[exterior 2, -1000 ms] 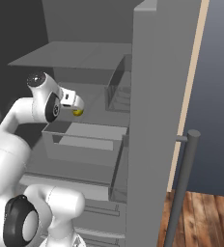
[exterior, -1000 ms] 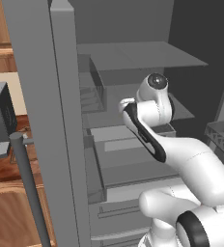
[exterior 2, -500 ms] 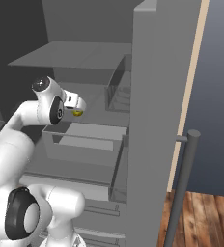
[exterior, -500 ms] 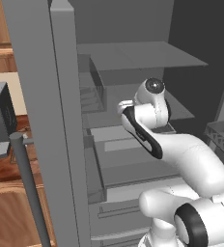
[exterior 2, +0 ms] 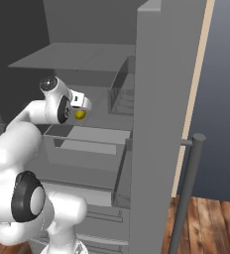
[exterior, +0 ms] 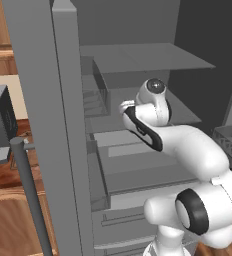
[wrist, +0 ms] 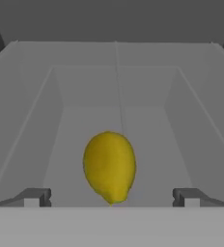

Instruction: Retrieve a lemon from the fridge and place it on the cutting board with the fish.

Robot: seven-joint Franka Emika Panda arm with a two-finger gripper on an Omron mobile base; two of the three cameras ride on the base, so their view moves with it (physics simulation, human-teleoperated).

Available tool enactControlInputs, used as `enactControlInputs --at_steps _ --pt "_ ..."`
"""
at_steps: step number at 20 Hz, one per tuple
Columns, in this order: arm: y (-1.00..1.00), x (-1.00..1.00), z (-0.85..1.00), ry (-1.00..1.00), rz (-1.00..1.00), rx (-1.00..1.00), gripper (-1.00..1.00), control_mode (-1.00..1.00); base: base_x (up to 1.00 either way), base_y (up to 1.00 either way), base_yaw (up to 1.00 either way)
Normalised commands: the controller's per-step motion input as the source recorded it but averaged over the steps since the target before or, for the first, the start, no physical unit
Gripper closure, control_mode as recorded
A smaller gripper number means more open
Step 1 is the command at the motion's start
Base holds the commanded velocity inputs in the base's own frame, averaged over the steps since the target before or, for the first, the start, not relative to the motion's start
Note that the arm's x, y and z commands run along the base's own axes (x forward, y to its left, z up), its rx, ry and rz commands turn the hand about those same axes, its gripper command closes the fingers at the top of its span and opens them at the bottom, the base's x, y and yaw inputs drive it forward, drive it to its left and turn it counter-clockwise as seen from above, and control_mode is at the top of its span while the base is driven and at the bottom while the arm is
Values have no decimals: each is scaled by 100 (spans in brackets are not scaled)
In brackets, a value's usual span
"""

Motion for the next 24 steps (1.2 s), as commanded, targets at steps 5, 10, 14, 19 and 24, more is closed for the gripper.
enactControlInputs --at_steps 5,10,14,19,24 --pt "0 39 -9 0 0 0 -100 -100 0 0 0" --pt "0 6 -3 5 0 0 -100 -100 0 0 0" --pt "0 0 0 5 0 0 -100 -100 0 0 0" --pt "0 0 -3 0 0 0 -100 -100 0 0 0" --pt "0 0 -13 0 0 0 -100 -100 0 0 0"
